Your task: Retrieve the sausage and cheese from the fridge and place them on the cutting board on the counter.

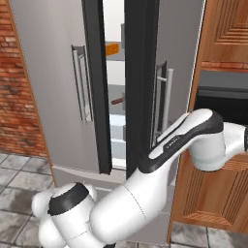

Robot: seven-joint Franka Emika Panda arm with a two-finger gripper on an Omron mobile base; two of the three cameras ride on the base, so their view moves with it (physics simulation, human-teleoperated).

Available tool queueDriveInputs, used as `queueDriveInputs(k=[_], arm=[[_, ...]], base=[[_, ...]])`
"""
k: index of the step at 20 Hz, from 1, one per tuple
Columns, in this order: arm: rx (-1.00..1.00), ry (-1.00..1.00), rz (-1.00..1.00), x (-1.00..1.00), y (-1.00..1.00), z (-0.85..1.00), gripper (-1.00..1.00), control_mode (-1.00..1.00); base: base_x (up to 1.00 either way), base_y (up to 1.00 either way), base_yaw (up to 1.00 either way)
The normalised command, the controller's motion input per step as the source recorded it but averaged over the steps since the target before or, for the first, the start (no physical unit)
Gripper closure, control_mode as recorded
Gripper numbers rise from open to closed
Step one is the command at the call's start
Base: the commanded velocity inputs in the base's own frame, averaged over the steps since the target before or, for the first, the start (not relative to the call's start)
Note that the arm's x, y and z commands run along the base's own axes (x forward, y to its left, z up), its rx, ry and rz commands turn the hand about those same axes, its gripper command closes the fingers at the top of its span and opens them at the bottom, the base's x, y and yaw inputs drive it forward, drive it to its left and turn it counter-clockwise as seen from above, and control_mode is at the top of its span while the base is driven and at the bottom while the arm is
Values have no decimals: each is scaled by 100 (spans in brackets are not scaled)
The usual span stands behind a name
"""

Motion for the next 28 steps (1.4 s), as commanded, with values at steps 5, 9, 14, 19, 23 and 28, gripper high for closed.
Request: queueDriveInputs(k=[5, 9, 14, 19, 23, 28], arm=[[0, -11, 14, -69, -8, 0, -100, -100], [0, -23, -7, -83, 22, 0, -100, -100], [-3, -29, -30, -84, 92, 0, -100, -100], [-6, -23, -38, -72, 100, 0, -100, -100], [-12, 1, -42, -47, 100, 0, -100, -100], [-19, 14, -40, -8, 100, 0, -100, -100]], base=[[0, 0, 0], [0, 0, 0], [0, 0, 0], [0, 0, 0], [0, 0, 0], [0, 0, 0]])
